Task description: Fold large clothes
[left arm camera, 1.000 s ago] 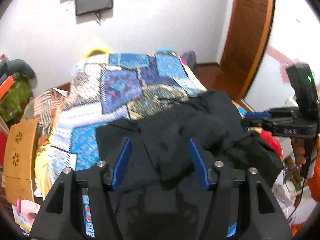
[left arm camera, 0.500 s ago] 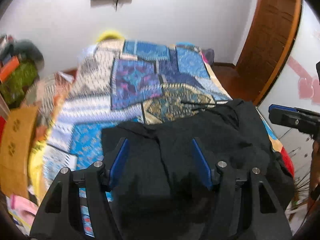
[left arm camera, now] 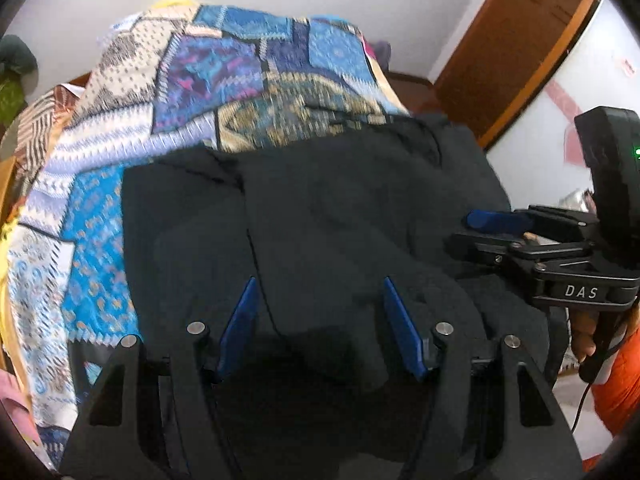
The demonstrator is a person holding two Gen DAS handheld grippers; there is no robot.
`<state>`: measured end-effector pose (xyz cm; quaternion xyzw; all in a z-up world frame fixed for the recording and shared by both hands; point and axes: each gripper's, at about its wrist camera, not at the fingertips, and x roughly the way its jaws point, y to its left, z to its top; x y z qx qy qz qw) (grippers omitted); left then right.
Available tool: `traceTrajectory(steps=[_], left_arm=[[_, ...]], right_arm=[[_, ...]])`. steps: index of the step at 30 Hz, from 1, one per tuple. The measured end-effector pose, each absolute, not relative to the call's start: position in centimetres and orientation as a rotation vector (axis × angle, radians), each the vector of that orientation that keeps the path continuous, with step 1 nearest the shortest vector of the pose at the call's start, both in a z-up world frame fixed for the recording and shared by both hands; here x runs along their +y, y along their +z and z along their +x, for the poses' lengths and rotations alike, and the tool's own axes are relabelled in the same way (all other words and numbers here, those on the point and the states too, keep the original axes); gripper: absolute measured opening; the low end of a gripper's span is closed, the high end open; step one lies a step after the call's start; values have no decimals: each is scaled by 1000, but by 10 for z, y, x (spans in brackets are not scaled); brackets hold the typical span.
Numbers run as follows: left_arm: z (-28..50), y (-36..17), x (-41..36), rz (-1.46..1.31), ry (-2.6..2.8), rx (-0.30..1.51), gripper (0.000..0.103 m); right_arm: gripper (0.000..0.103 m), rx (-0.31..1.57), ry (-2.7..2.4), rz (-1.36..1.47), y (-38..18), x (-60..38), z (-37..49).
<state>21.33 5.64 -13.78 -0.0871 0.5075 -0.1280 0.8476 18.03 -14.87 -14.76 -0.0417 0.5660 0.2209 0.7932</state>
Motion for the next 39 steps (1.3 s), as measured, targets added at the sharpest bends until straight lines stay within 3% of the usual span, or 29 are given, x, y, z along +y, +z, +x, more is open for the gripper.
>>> traceTrajectory(steps=[4, 10, 24, 29, 39], left_arm=[[202, -166, 42, -173, -269, 1129, 64], [194, -171, 47, -242, -227, 1127, 65], [173, -89, 112, -212, -57, 885, 65], [175, -78, 160, -293, 24, 838, 65], [196, -137, 220, -470, 59, 939, 67]], right_arm=[[52, 1148, 486, -194, -146, -147, 156], [61, 1097, 467, -287, -139, -142, 135], [61, 1001, 385, -131, -86, -190, 149], [72, 941, 321, -58, -66, -218, 162], [72, 982, 178, 73, -79, -277, 191]])
